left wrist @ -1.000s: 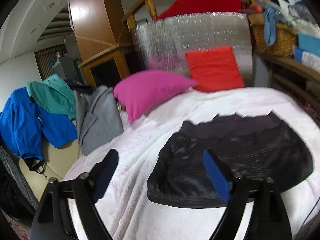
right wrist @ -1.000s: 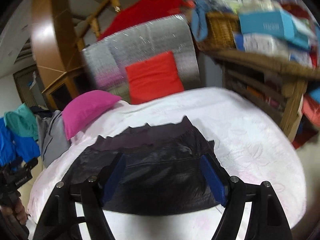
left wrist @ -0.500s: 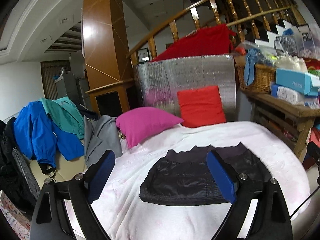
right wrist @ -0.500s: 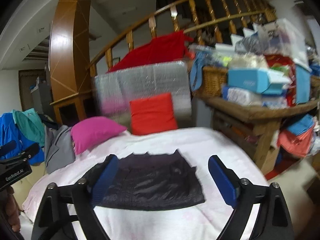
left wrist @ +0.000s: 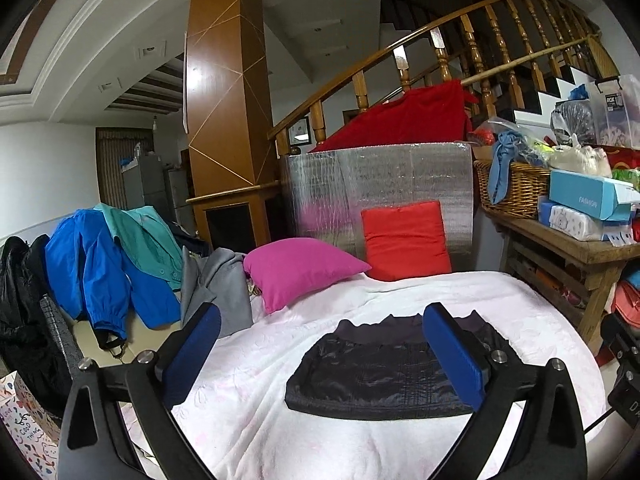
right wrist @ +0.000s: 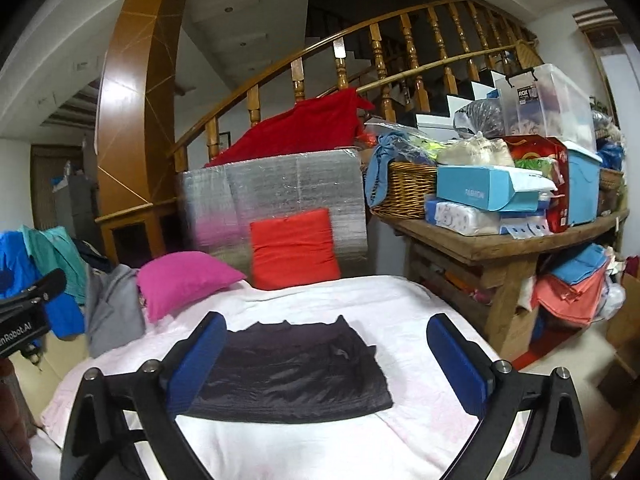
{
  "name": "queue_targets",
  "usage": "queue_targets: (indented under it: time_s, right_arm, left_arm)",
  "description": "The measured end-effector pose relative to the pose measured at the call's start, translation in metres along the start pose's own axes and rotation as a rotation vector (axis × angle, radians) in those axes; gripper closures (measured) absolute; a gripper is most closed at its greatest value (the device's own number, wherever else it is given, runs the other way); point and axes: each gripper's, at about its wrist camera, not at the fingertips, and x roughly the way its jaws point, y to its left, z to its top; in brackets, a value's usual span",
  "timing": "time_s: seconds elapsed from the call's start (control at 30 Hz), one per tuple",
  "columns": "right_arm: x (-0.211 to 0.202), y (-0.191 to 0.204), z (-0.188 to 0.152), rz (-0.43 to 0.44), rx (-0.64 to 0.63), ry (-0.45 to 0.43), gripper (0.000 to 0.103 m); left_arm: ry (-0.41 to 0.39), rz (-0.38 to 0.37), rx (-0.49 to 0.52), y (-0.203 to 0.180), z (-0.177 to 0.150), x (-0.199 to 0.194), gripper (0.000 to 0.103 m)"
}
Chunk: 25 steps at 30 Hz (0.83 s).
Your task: Fold large clothes
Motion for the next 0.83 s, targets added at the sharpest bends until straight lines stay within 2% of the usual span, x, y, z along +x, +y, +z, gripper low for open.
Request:
queue_targets:
  time_s: [0.57, 0.67, 0.77, 0.83]
  right_arm:
    - [0.013, 0.015, -0.011, 0.018, -0.061, 0.041, 0.001]
    - [0.022, 0.016, -0.012, 0.023, -0.055, 0.062, 0.001]
    - [0.040, 0.013, -0.012, 0.020, -0.048, 0.091, 0.001]
    - [0.057, 0.005, -0.012, 0.002, -0.035, 0.108, 0.001]
  left_arm:
    - [-0.021, -0.031, -0.015, 0.007, -0.006, -0.005, 0.002]
    - [-0.023, -0.057, -0.011, 0.007, -0.007, 0.000, 0.002]
    - [-0.071, -0.085, -0.017, 0.008, -0.007, 0.002, 0.002]
    - [-0.093, -0.067, -0.018, 0.010, -0.005, 0.009, 0.002]
